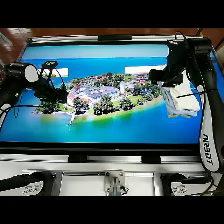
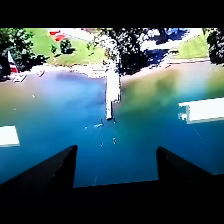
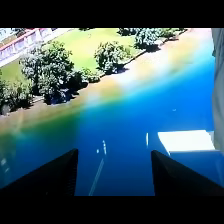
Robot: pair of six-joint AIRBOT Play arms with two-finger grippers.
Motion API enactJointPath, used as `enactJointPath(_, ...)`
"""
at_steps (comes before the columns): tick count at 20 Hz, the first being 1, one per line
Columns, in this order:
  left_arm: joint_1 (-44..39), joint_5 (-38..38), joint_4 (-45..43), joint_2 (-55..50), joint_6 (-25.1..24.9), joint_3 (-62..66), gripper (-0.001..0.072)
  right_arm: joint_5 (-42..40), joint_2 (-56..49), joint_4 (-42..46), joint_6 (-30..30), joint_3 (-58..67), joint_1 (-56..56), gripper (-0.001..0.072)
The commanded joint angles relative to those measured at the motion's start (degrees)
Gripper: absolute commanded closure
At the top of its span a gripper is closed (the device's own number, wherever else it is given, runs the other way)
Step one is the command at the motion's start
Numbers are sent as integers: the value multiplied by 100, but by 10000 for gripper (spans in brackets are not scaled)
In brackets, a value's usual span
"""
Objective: Fold the shirts.
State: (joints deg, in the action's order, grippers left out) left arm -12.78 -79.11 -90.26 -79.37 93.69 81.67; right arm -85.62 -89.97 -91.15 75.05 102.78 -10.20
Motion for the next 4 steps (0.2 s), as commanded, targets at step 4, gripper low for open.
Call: enactJointPath(4, 0, -50, -20, -2, 7, -17, 120, -9, -4, -26, -2, 7, -2, 139)
